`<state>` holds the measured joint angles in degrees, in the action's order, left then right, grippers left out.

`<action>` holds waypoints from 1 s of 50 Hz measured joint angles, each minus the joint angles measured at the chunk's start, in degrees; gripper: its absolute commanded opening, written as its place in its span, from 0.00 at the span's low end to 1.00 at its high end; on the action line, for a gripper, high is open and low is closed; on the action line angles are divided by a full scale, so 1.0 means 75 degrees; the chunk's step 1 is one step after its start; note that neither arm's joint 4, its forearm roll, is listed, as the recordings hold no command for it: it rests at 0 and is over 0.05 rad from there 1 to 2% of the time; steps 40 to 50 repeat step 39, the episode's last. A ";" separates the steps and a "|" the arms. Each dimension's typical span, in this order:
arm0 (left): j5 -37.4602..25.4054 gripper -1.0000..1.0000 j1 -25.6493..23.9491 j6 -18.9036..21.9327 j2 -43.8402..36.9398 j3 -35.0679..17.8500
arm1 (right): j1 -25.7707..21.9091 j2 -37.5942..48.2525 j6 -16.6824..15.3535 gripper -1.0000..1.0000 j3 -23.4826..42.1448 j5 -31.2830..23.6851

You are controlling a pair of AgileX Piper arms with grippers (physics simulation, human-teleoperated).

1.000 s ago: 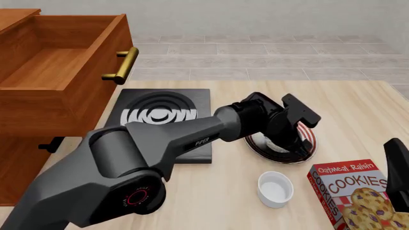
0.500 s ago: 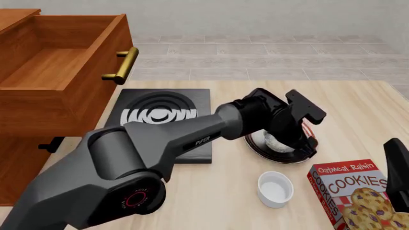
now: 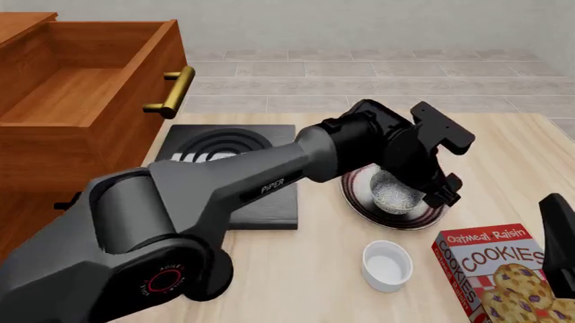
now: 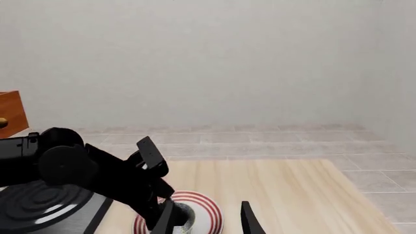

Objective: Pick the akita bowl in the top layer of the wooden cabinet and place it on the plate.

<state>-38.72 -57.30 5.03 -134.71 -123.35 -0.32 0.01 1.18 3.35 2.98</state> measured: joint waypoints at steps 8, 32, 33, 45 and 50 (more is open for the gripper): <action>-0.0006 1.00 -0.0022 0.0034 0.0331 0.0161 | -0.0016 0.0000 -0.0049 1.00 0.0005 0.0028; 0.0019 1.00 -0.0069 0.0155 0.1258 0.0728 | -0.0012 0.0000 -0.0097 1.00 0.0016 0.0048; 0.0026 1.00 -0.0069 0.0161 0.1307 0.0768 | -0.0013 0.0000 -0.0099 1.00 0.0017 0.0049; 0.0055 1.00 -0.0061 0.0224 0.1603 0.0986 | -0.0017 0.0000 -0.0117 1.00 0.0020 0.0056; 0.0055 1.00 -0.0061 0.0224 0.1603 0.0986 | -0.0017 0.0000 -0.0117 1.00 0.0020 0.0056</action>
